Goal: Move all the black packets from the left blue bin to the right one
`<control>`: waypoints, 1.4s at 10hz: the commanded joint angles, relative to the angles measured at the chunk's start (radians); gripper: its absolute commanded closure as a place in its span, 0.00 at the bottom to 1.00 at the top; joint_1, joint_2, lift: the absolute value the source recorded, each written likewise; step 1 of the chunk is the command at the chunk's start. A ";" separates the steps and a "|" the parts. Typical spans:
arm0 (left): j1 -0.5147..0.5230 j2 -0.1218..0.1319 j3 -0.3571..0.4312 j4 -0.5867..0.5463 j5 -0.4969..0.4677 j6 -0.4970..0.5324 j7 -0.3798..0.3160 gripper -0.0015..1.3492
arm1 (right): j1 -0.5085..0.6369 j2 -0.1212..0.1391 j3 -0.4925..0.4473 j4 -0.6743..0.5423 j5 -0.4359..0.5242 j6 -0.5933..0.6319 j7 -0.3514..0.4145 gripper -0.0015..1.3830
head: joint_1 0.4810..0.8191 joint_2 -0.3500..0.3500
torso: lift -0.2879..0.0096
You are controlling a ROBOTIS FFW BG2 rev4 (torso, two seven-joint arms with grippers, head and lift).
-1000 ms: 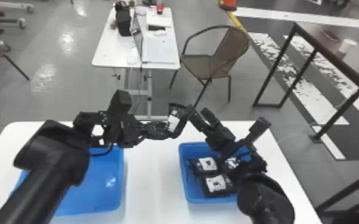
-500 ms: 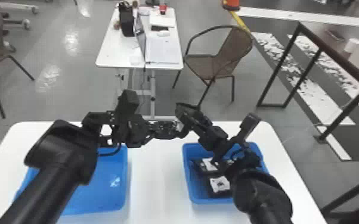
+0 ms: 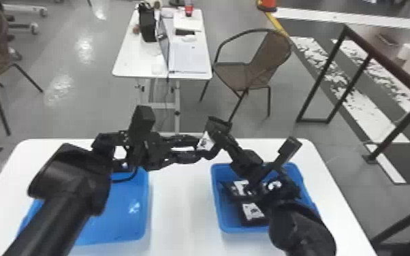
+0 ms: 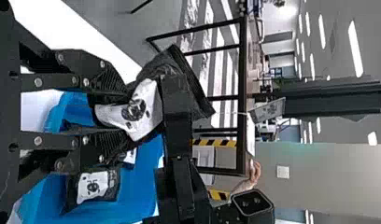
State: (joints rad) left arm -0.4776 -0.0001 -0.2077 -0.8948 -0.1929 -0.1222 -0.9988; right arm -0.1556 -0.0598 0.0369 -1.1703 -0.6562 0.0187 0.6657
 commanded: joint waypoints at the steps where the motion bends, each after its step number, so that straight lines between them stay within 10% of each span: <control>1: 0.022 -0.003 0.053 -0.023 -0.003 0.004 0.005 0.35 | 0.005 0.000 -0.025 0.009 -0.025 -0.013 0.000 0.87 | 0.63 0.29 | 0.97; 5: 0.229 0.011 0.289 -0.312 -0.007 0.125 0.048 0.00 | 0.022 -0.057 -0.169 0.080 -0.025 -0.013 0.000 0.87 | 0.63 0.29 | 0.97; 10: 0.471 0.014 0.518 -0.595 0.141 0.181 0.115 0.00 | 0.042 -0.087 -0.307 0.285 0.001 -0.013 0.000 0.82 | 0.63 0.34 | 0.97; 13: 0.510 -0.003 0.585 -0.618 0.144 0.116 0.131 0.10 | 0.036 -0.092 -0.397 0.264 0.182 -0.019 -0.006 0.05 | 0.63 0.35 | 0.97; 14: 0.522 -0.003 0.590 -0.618 0.151 0.098 0.131 0.19 | 0.080 -0.083 -0.427 0.176 0.248 -0.039 -0.035 0.06 | 0.63 0.35 | 0.97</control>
State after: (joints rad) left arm 0.0385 0.0002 0.3775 -1.5123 -0.0447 -0.0123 -0.8681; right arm -0.0951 -0.1467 -0.3731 -0.9536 -0.4426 -0.0091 0.6303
